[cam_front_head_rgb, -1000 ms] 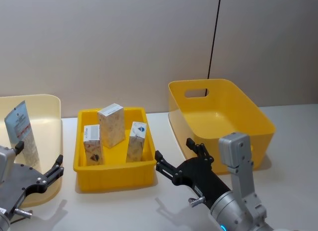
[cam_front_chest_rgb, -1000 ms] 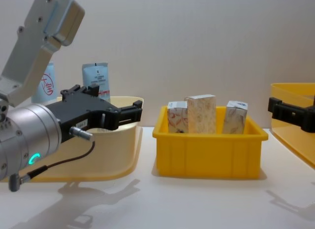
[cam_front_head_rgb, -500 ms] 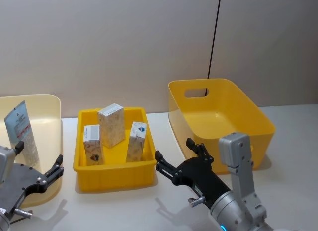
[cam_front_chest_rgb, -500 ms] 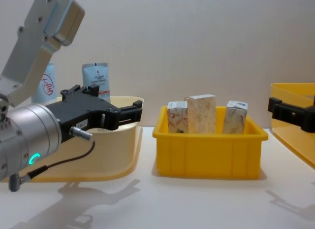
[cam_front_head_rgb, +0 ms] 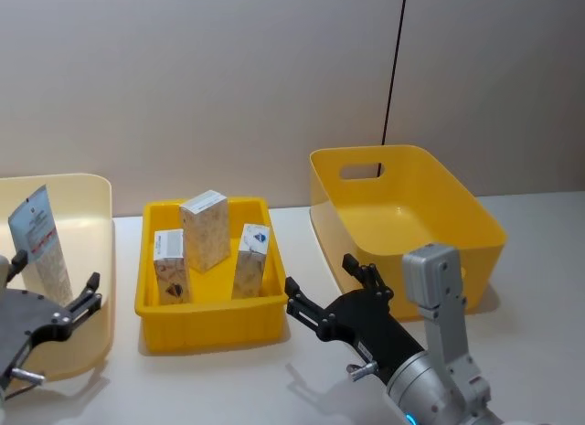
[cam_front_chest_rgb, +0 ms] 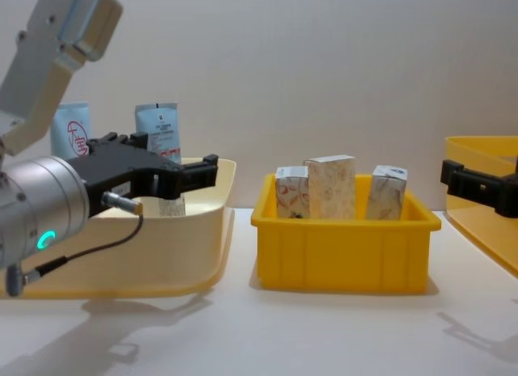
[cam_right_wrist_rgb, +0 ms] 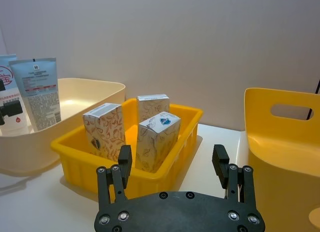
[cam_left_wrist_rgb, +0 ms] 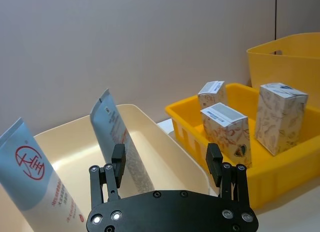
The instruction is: Bimanual collaborative sorting of washing and personal care products
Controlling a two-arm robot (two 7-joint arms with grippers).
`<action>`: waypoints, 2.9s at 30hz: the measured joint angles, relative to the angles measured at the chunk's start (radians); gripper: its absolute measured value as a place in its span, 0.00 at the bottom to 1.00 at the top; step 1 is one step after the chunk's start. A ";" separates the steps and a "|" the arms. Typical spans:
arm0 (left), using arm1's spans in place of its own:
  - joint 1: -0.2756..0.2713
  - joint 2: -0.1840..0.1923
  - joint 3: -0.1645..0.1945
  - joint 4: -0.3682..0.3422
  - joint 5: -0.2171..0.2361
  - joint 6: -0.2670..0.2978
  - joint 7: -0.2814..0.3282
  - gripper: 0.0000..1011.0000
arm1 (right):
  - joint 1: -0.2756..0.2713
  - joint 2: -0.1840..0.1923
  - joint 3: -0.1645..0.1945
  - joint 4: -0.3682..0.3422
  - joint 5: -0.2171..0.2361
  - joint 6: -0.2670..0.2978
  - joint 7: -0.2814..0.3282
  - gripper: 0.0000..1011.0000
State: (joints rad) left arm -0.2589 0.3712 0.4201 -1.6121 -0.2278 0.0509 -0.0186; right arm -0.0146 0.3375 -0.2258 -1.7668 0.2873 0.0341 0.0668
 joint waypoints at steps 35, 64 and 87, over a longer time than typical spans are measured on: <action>-0.138 -0.059 -0.124 0.207 -0.189 0.084 -0.165 0.99 | 0.000 0.000 0.000 0.000 0.000 0.000 0.000 0.99; -0.247 -0.124 -0.124 0.376 -0.194 0.053 -0.226 0.78 | 0.000 0.000 0.000 0.000 0.000 0.000 0.000 0.99; -0.253 -0.128 -0.129 0.387 -0.190 0.025 -0.249 0.20 | 0.000 0.000 0.000 0.000 0.000 0.000 0.000 0.99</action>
State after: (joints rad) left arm -0.5116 0.2427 0.2914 -1.2246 -0.4176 0.0763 -0.2679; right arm -0.0146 0.3375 -0.2258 -1.7668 0.2874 0.0340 0.0668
